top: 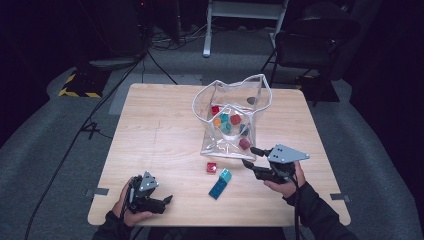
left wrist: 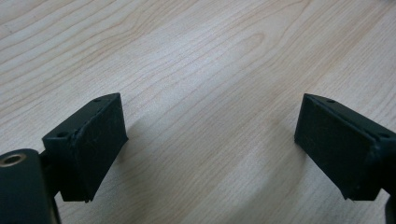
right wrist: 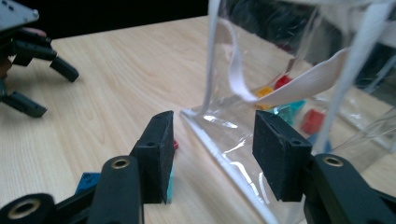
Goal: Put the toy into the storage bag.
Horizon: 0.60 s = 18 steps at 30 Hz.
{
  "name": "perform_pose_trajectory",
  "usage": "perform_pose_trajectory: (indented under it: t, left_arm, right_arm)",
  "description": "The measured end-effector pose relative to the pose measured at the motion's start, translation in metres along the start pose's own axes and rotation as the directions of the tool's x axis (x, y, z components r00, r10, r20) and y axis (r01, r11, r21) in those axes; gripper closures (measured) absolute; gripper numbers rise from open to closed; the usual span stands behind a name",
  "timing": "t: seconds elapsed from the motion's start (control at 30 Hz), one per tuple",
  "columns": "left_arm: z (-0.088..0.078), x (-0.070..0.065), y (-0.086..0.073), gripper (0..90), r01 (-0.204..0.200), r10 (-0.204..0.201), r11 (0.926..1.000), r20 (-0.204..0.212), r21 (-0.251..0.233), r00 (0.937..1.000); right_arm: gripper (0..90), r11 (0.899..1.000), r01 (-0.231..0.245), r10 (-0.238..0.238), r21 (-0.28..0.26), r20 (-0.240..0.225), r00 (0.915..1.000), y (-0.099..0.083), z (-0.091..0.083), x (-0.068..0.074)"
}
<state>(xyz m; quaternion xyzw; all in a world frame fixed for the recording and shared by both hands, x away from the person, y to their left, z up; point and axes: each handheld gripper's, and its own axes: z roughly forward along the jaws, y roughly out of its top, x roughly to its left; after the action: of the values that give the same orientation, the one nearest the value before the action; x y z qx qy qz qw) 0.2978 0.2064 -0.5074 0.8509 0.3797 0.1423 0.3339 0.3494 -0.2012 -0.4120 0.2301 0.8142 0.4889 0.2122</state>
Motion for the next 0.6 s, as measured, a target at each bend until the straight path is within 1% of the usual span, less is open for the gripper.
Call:
perform_pose_trajectory:
  t: [0.23,0.37,0.5,0.53,0.57,0.6]
  left_arm:
    - [0.000,0.000,0.000,9.3,0.000,0.000,1.0000,0.000,0.000,1.0000]
    - [0.000,0.000,0.000,9.3,0.000,0.000,1.0000,0.000,0.000,1.0000]
    - [0.000,0.000,0.000,9.3,0.000,0.000,1.0000,0.000,0.000,1.0000]
    - [0.000,0.000,0.000,9.3,0.000,0.000,1.0000,0.000,0.000,1.0000]
    - [0.000,0.000,0.000,9.3,0.001,-0.001,1.0000,0.000,0.000,1.0000]
    - [0.000,0.000,0.000,9.3,0.001,-0.001,1.0000,0.000,0.000,1.0000]
  right_arm:
    - [47.1,0.998,-0.003,0.007,0.069,-0.057,0.9983,-0.021,0.028,0.012]
    - [46.4,0.994,0.014,-0.006,0.107,-0.078,0.9970,-0.029,0.042,0.019]
    - [46.3,0.992,0.016,-0.005,0.123,-0.094,0.9955,-0.033,0.051,0.024]
    - [46.3,0.992,0.016,-0.005,0.123,-0.094,0.9955,-0.033,0.051,0.024]
    - [46.0,0.991,0.017,-0.003,0.132,-0.104,0.9946,-0.034,0.056,0.026]
    - [46.0,0.991,0.017,-0.003,0.132,-0.104,0.9946,-0.034,0.056,0.026]
